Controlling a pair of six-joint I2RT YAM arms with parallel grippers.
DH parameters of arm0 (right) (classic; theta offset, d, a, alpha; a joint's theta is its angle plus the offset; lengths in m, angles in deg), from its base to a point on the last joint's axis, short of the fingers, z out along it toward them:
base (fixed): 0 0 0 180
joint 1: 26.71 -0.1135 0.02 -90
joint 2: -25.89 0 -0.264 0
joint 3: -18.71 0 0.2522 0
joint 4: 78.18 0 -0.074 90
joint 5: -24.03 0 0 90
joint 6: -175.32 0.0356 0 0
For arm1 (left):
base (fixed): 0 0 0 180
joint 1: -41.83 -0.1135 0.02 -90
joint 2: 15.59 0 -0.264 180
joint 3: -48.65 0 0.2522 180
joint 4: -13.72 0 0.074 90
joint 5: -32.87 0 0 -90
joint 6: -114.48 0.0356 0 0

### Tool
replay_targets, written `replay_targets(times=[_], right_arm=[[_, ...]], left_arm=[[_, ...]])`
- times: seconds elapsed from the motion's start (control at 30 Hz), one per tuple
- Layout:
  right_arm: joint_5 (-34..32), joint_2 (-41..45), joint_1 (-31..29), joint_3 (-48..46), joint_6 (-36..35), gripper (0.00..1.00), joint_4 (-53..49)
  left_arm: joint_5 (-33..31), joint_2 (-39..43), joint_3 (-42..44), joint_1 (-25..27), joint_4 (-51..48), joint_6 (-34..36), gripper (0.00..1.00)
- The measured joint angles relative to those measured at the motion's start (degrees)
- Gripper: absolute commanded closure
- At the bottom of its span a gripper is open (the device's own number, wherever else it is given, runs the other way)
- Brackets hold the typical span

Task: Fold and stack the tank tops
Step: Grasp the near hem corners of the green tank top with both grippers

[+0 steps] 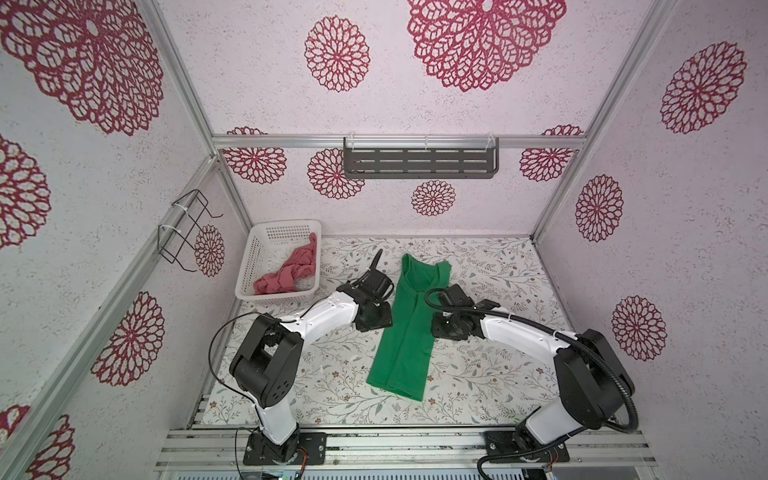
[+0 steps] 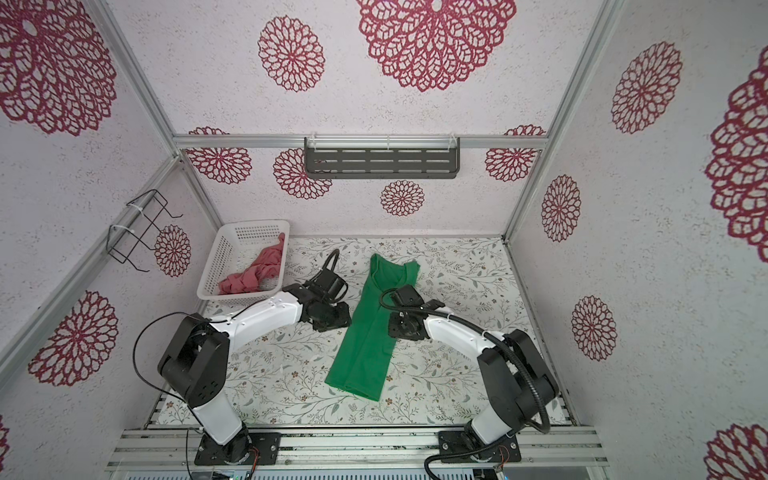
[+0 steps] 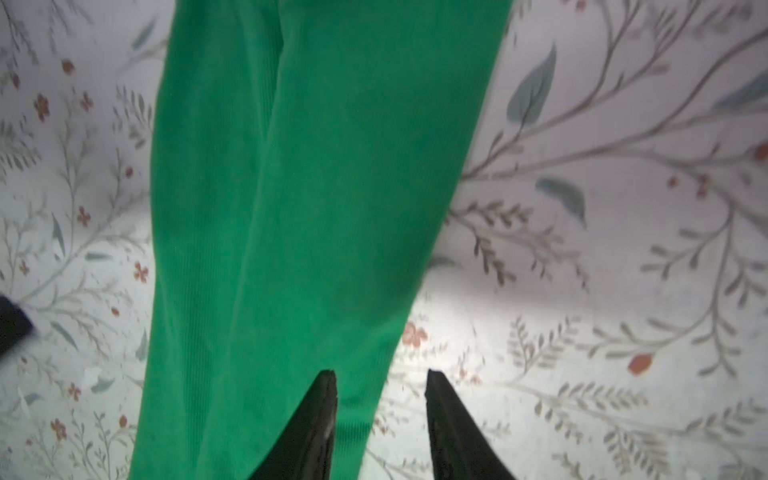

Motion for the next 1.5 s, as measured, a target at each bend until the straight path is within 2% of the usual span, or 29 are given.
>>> replay_targets(times=[0.23,0.43,0.67,0.83,0.97,1.23,1.33,1.5], right_arm=[[-1.44,-14.86,7.19,10.64,-5.01,0.65,2.91],[-1.68,-23.32,9.14,19.52,-7.85,0.65,3.48],[-1.03,-31.58,11.06,30.53,-9.88,0.65,4.02],[-0.42,-33.77,13.57,35.19,-12.44,0.55,2.03],[0.59,-28.70,14.51,31.19,-13.81,0.46,-0.44],[6.40,-0.07,12.72,8.44,-12.63,0.45,-4.44],[8.70,8.74,10.36,0.48,-9.86,0.47,-5.44],[12.57,17.97,2.08,-12.07,-1.60,0.49,-5.86]], left_arm=[[1.77,2.82,8.90,5.46,0.09,-4.72,0.48],[3.17,3.96,13.75,7.87,0.55,-7.91,0.50],[5.75,3.91,13.22,10.19,2.25,-9.79,0.49],[5.20,3.30,7.19,10.54,0.22,-8.87,0.48],[4.11,5.35,6.91,10.36,-0.76,-8.55,0.45],[5.97,9.25,14.78,10.03,1.25,-11.32,0.38],[6.82,9.27,17.22,9.88,1.66,-12.37,0.38],[8.11,10.75,20.94,9.86,3.45,-14.21,0.38]])
